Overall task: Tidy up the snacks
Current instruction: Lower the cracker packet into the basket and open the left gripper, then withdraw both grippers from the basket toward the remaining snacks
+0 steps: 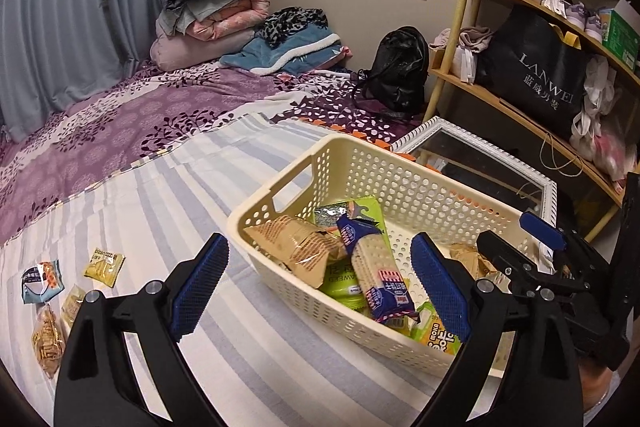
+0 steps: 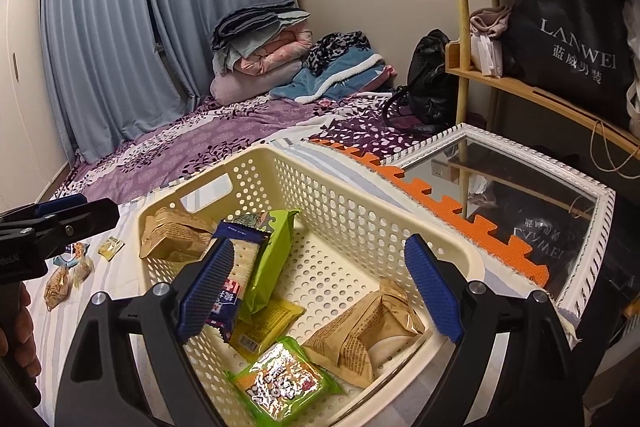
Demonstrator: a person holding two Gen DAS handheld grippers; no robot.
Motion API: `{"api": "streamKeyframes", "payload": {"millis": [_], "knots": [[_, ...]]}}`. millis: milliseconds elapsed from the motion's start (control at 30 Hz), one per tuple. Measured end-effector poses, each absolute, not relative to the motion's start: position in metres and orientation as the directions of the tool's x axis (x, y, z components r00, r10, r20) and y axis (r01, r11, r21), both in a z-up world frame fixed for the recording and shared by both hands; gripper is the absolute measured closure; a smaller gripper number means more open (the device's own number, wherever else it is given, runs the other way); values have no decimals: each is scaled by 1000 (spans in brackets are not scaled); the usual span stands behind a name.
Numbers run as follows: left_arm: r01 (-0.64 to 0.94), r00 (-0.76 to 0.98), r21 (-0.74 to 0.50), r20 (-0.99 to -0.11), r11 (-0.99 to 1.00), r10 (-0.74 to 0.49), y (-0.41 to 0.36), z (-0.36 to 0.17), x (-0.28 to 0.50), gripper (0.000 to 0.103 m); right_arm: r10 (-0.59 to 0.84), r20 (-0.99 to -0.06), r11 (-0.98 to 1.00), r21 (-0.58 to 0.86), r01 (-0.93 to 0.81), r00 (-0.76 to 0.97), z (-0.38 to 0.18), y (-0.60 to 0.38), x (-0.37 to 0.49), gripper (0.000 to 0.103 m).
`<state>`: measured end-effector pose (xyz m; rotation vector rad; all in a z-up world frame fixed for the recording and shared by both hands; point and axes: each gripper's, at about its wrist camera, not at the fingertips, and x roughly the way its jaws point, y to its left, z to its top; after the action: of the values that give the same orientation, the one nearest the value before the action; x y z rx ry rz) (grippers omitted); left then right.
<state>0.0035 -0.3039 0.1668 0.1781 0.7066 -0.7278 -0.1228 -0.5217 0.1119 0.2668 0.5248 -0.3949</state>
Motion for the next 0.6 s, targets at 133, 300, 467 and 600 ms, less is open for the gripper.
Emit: {"api": "streamKeyframes", "payload": {"millis": [133, 300, 467, 600], "knots": [[651, 536, -91, -647, 753, -542, -292, 167, 5, 9, -306, -531, 893, 128, 432, 790, 116, -516, -120, 14], [631, 546, -102, -646, 770, -533, -277, 166, 8, 9, -314, -535, 898, 102, 429, 785, 120, -507, -116, 14], [609, 557, -110, -645, 786, -522, -260, 166, 11, 9, -319, -536, 903, 78, 422, 782, 124, -497, -113, 13], [588, 565, -118, -648, 800, -511, -244, 163, 14, 9, -321, -539, 908, 61, 416, 779, 127, -489, -109, 13]]}}
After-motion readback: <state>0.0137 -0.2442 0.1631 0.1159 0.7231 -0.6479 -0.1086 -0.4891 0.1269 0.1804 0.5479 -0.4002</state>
